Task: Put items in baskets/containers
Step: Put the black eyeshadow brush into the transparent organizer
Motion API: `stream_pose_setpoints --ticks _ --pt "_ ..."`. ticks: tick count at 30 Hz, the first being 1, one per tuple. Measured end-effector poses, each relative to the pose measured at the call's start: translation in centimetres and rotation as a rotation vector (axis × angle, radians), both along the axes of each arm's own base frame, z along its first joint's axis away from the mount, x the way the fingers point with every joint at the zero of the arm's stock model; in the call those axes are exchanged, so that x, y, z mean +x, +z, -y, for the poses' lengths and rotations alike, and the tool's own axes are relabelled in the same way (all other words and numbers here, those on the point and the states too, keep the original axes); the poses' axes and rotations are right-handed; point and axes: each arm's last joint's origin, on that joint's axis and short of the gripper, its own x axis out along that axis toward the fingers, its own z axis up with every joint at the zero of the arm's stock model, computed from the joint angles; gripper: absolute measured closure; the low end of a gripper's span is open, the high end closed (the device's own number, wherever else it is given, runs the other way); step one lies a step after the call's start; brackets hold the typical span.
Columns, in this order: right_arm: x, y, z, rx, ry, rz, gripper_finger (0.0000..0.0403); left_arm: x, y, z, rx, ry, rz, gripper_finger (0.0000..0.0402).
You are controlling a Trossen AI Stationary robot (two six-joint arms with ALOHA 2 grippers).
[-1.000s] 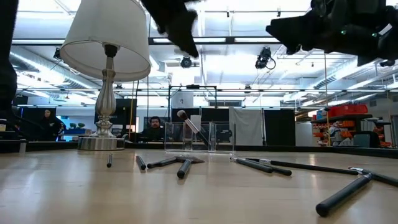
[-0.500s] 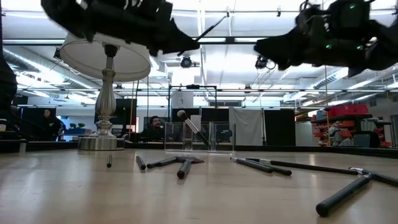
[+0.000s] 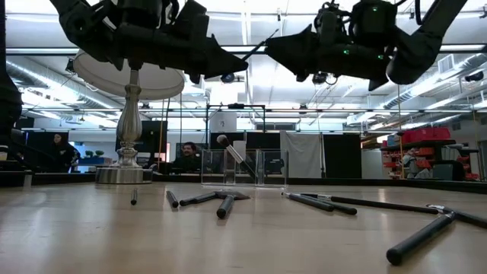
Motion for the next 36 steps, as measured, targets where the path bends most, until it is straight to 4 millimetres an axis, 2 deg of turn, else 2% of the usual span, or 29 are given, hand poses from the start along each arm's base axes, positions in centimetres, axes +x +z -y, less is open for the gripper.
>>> stream_pose_setpoints --ticks 12,26,30,36 --pt "0.25 0.44 -0.04 -0.032 0.029 0.021 0.0257 -0.01 -0.01 -0.20 0.008 0.012 -0.004 0.0378" --pt "0.21 0.65 -0.06 -0.039 0.029 0.043 0.0378 -0.02 -0.04 -0.66 0.049 0.005 -0.021 0.0376" --pt "0.21 0.64 -0.08 -0.027 0.035 0.041 0.0393 -0.01 -0.06 -0.67 0.049 0.008 -0.023 0.0361" --pt "0.29 0.26 -0.04 0.003 0.036 -0.001 0.0393 -0.06 -0.51 -0.81 0.049 0.026 -0.071 0.0328"
